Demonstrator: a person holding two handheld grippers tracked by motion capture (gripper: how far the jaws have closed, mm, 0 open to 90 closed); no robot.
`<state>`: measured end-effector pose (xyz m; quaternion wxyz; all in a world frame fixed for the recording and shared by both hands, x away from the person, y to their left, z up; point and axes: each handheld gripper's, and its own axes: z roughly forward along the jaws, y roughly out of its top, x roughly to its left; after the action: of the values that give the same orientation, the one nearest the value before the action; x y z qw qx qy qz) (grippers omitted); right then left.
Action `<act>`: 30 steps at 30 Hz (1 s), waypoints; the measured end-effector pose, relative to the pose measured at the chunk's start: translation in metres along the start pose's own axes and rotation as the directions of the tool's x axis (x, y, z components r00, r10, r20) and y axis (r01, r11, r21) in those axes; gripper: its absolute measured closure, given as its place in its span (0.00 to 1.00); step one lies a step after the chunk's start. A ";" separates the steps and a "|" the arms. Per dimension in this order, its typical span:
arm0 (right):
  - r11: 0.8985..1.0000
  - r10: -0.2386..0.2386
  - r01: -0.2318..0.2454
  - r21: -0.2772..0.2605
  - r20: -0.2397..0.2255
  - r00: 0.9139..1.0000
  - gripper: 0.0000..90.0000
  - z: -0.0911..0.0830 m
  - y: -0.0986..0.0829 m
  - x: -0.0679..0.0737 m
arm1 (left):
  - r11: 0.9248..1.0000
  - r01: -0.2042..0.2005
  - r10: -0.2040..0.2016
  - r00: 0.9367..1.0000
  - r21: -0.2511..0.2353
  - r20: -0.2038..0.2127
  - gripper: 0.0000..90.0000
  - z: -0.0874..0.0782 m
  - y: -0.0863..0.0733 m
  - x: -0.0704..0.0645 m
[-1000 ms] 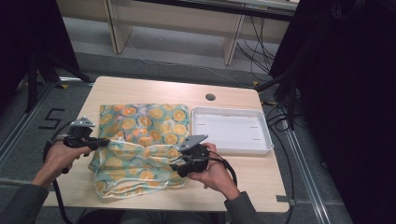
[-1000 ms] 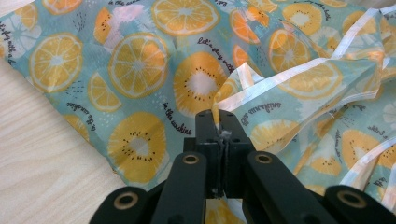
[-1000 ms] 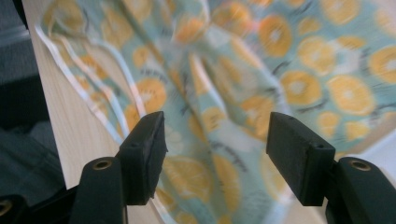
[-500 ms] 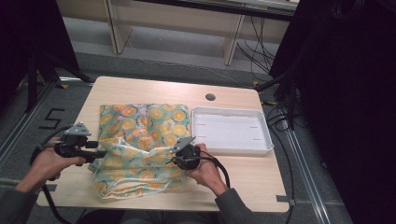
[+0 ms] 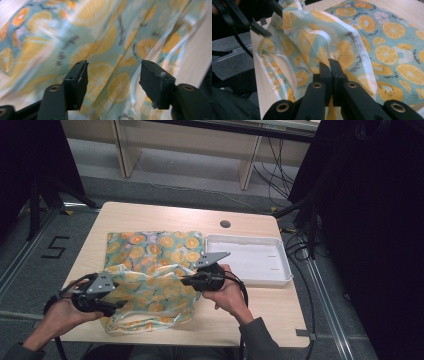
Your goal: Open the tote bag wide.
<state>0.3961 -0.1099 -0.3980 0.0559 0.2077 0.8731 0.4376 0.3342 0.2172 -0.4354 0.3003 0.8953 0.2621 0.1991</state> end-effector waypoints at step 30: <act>0.995 -0.044 0.042 0.094 0.020 0.999 1.00 -0.020 -0.010 0.012 | 0.999 -0.028 0.033 0.980 -0.025 0.198 0.99 -0.031 0.003 -0.002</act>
<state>0.3767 -0.1253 -0.3932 0.0648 0.1961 0.8963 0.3925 0.3180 0.2277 -0.4115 0.3316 0.9112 0.2150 0.1163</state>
